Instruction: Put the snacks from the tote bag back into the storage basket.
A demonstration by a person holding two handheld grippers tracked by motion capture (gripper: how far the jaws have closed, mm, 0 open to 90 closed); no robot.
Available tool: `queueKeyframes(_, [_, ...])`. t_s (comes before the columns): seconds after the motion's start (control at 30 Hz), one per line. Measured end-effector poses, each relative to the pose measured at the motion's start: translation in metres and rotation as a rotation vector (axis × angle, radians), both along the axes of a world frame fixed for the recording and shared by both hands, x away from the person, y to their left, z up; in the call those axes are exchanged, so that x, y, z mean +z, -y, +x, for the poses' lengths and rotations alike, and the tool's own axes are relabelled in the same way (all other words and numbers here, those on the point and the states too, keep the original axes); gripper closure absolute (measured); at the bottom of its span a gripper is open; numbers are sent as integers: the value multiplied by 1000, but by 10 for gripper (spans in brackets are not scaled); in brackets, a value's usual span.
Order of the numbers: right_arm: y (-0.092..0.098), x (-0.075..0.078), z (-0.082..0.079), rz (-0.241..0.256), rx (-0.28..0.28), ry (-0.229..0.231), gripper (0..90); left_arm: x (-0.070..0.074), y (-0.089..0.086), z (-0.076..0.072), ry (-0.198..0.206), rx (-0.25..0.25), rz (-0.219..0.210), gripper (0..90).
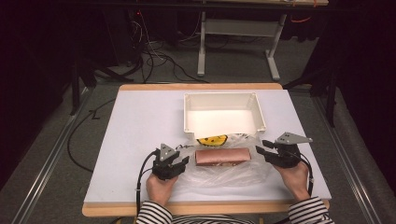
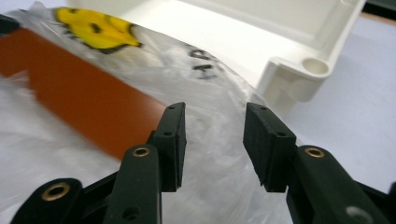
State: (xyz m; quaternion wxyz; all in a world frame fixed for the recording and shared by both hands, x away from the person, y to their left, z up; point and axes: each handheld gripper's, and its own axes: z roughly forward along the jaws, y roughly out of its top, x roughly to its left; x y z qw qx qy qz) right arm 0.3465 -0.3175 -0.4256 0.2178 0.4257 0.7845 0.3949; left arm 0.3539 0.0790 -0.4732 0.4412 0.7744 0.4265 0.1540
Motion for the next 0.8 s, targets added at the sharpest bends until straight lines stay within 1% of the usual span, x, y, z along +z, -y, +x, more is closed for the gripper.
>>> queueKeyframes(0.03, [-1,3,-5,5,12,4,593,1,0,-2,1,-3,0,535])
queueKeyframes(0.07, [-1,3,-5,5,12,4,593,1,0,-2,1,-3,0,533])
queueKeyframes(0.1, [-2,4,-9,6,28,12,589,2,-1,-4,6,-8,3,533])
queueKeyframes(0.17, [-6,4,-19,18,57,0,572,4,0,-7,1,-16,0,524])
queueKeyframes(0.2, [-9,0,-24,12,76,-17,568,4,-1,-9,1,-24,10,513])
queueKeyframes(0.23, [-11,-4,-26,-1,83,-23,569,5,-1,-11,0,-25,14,511])
queueKeyframes(0.27, [-11,-4,-26,-1,83,-23,569,5,-1,-11,0,-25,14,508])
queueKeyframes(0.3, [-12,-11,-27,-11,90,-49,580,5,-1,-13,-2,-30,27,505])
queueKeyframes(0.33, [-11,-14,-27,-5,90,-61,587,5,-1,-13,-2,-30,27,504])
queueKeyframes(0.4, [-8,-20,-27,-2,100,-88,617,6,-3,-15,-8,-30,20,501])
queueKeyframes(0.47, [-7,-23,-27,-10,104,-97,635,6,-4,-15,-12,-31,24,499])
queueKeyframes(0.5, [-5,-28,-28,-32,106,-111,689,5,-5,-14,-17,-25,24,499])
queueKeyframes(0.57, [-3,-34,-28,-46,108,-135,765,2,-5,-12,-26,-16,38,500])
queueKeyframes(0.6, [-3,-34,-28,-46,108,-135,765,2,-5,-12,-26,-16,38,501])
queueKeyframes(0.63, [0,-40,-28,-71,102,-148,848,-1,-5,-9,-37,-7,50,503])
queueKeyframes(0.67, [0,-40,-28,-71,102,-148,848,-1,-5,-9,-37,-7,50,503])
queueKeyframes(0.7, [2,-43,-28,-94,95,-142,871,-5,-4,-7,-42,4,59,505])
queueKeyframes(0.73, [2,-43,-28,-94,95,-142,871,-5,-4,-7,-42,4,59,511])
queueKeyframes(0.77, [6,-46,-28,-113,80,-134,876,-8,-4,-4,-30,24,92,513])
queueKeyframes(0.8, [8,-47,-27,-115,69,-127,877,-9,-4,-2,-38,26,103,516])
